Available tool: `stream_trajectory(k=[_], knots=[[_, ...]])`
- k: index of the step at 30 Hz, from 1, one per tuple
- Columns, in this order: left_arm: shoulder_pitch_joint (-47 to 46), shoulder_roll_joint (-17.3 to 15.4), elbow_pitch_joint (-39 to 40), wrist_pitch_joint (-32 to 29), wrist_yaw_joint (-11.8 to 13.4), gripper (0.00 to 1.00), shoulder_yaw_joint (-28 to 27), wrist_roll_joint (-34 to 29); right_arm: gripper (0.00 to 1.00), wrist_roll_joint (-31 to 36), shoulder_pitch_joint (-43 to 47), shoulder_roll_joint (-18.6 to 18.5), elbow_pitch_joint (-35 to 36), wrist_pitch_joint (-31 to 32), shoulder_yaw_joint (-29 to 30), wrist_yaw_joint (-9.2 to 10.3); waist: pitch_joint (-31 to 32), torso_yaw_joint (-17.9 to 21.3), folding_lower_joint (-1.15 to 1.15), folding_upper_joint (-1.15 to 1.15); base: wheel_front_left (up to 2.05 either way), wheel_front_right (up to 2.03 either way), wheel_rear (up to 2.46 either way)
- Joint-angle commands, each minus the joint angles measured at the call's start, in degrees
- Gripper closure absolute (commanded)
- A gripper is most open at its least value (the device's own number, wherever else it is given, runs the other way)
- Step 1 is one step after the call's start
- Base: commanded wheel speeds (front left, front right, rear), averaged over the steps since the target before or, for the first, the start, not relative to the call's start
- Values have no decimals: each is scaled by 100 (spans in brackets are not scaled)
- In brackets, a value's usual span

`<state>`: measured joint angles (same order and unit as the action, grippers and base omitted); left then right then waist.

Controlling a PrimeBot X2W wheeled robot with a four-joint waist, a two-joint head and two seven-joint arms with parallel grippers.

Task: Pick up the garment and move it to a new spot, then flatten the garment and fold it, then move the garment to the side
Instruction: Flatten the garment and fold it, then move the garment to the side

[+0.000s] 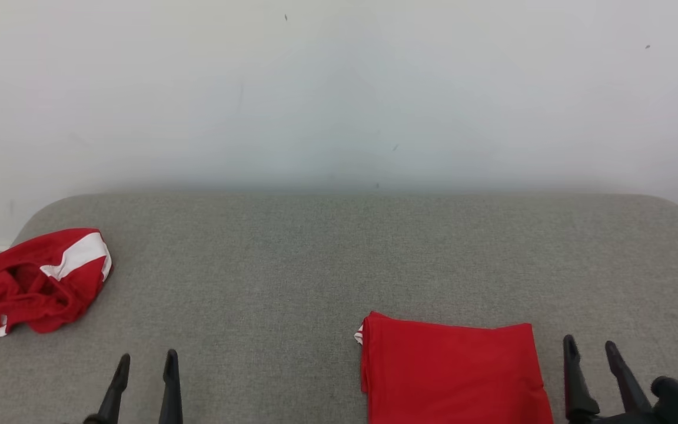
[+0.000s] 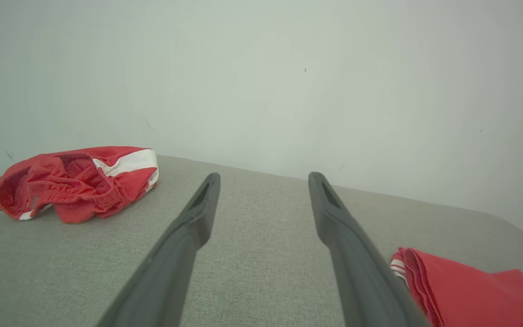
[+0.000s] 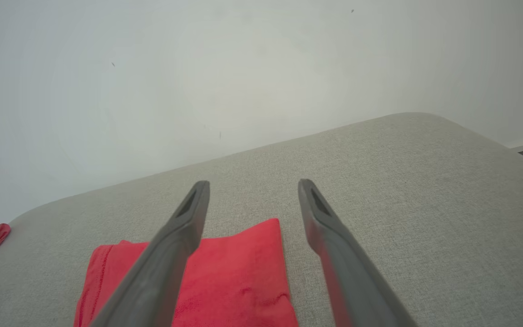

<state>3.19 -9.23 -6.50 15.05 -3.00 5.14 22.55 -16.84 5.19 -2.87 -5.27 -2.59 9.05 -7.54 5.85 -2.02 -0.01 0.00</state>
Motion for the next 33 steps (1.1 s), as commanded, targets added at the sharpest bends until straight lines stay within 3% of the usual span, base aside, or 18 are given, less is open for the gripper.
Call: stream_trajectory(k=[1, 9, 24, 31, 33], knots=[[79, -17, -125, 22, -44, 0, -8, -280, 0, 117, 87, 0, -75, -66, -74, 12, 53, 46, 1, 0, 0, 0, 0], [281, 131, -413, 22, -102, 0, -191, -803, 0, 389, 127, -1, -337, -190, -149, 12, 80, 140, 1, 0, 0, 0, 0], [391, 401, -536, 23, -309, 0, -688, -972, 0, 426, 100, -1, -266, -31, -52, 12, -51, 235, 1, 0, 0, 0, 0], [340, 459, -510, 23, -385, 0, -815, -1016, 0, 349, -28, -6, -179, 317, 65, 12, -129, 218, 1, 0, 0, 0, 0], [320, 466, -496, 23, -404, 0, -841, -1033, 0, 491, -134, -1, -199, 695, 202, 12, -160, 211, 1, 0, 0, 0, 0]])
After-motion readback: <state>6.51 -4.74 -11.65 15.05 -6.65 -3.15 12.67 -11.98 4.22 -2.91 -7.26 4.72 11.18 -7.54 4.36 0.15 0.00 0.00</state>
